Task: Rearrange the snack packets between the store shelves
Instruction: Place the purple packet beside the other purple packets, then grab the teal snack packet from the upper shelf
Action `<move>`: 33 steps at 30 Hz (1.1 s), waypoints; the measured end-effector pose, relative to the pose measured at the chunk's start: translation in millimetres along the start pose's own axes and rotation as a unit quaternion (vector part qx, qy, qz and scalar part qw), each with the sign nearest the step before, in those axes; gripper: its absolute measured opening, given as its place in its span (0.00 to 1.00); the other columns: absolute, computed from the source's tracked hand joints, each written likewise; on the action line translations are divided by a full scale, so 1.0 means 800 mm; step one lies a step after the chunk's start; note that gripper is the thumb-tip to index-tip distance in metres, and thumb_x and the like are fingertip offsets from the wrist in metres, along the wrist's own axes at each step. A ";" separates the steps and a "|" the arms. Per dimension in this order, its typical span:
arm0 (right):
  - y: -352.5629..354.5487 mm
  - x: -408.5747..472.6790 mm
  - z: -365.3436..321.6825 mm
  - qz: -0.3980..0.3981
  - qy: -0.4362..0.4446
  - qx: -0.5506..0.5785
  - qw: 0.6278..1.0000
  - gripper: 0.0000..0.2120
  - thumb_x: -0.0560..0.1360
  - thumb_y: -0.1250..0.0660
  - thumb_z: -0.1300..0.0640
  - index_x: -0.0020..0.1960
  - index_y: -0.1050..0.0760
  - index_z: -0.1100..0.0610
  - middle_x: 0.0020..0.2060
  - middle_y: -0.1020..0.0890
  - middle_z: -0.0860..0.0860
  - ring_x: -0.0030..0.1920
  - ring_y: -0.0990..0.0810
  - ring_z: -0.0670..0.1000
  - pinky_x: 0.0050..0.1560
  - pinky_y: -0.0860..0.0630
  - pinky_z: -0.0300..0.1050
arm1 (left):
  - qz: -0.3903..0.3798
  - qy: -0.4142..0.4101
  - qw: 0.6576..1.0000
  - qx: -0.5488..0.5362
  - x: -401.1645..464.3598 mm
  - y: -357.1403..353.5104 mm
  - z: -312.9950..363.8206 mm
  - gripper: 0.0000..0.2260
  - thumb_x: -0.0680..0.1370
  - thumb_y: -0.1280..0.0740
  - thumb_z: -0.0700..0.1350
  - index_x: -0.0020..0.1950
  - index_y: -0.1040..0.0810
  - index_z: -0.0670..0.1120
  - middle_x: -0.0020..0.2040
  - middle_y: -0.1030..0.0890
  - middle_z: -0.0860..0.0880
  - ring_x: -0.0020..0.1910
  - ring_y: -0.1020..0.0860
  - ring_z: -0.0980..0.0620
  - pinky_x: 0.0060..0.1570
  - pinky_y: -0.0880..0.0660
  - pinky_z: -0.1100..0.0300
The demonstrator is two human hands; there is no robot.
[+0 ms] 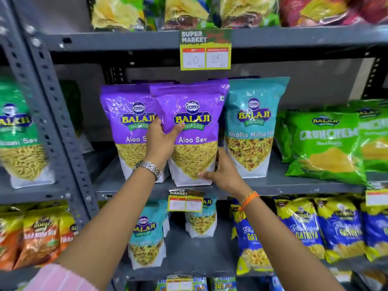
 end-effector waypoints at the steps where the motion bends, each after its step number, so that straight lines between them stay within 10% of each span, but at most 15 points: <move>1: -0.001 -0.001 0.001 -0.002 -0.005 -0.001 1.000 0.40 0.66 0.18 0.60 0.72 0.34 0.58 0.67 0.22 0.52 0.69 0.24 0.53 0.73 0.29 0.54 | 0.000 0.004 1.000 0.002 0.001 -0.001 -0.002 0.22 0.76 0.25 0.47 0.34 0.37 0.52 0.28 0.35 0.55 0.20 0.35 0.61 0.26 0.41 0.65; 10: -0.008 0.009 0.024 0.008 -0.019 0.018 1.000 0.44 0.60 0.18 0.47 0.70 0.35 0.54 0.67 0.21 0.52 0.69 0.23 0.53 0.71 0.27 0.60 | -0.002 0.000 0.999 0.049 0.008 0.000 -0.009 0.17 0.73 0.22 0.52 0.42 0.26 0.42 0.31 0.24 0.49 0.28 0.33 0.52 0.32 0.34 0.56; 14: -0.008 0.004 0.016 0.025 -0.006 0.014 1.000 0.39 0.66 0.19 0.60 0.71 0.36 0.58 0.67 0.22 0.55 0.69 0.24 0.56 0.72 0.28 0.58 | 0.040 0.028 0.998 0.032 -0.003 0.012 -0.010 0.16 0.72 0.21 0.48 0.53 0.17 0.40 0.46 0.13 0.43 0.38 0.19 0.51 0.44 0.18 0.53; 20: 0.011 -0.013 0.010 0.032 0.016 0.016 0.999 0.41 0.67 0.19 0.57 0.73 0.36 0.54 0.63 0.24 0.48 0.65 0.24 0.49 0.69 0.26 0.49 | 0.125 0.003 0.992 -0.005 -0.058 0.032 0.008 0.17 0.71 0.21 0.39 0.58 0.19 0.44 0.50 0.15 0.44 0.47 0.15 0.48 0.52 0.18 0.58; 27: 0.144 -0.054 0.012 0.257 0.041 0.119 0.958 0.23 0.66 0.20 0.67 0.55 0.24 0.54 0.42 0.19 0.52 0.37 0.20 0.45 0.39 0.21 0.32 | 0.009 -0.013 0.996 -0.089 -0.102 -0.041 0.054 0.12 0.72 0.22 0.37 0.52 0.19 0.48 0.47 0.16 0.51 0.46 0.17 0.57 0.48 0.21 0.69; 33: 0.202 -0.035 0.060 0.246 -0.011 0.137 0.959 0.34 0.64 0.18 0.65 0.65 0.30 0.60 0.51 0.22 0.53 0.49 0.23 0.48 0.46 0.21 0.34 | -0.108 0.067 0.983 -0.130 -0.090 -0.127 0.054 0.21 0.77 0.26 0.44 0.69 0.24 0.42 0.66 0.19 0.44 0.63 0.20 0.51 0.65 0.25 0.59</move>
Point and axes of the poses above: each hand's wrist, its own x-axis towards the middle knuckle, its own y-axis out of the back of the hand, z = x × y, the point moved 5 cm from there along x, towards the middle knuckle
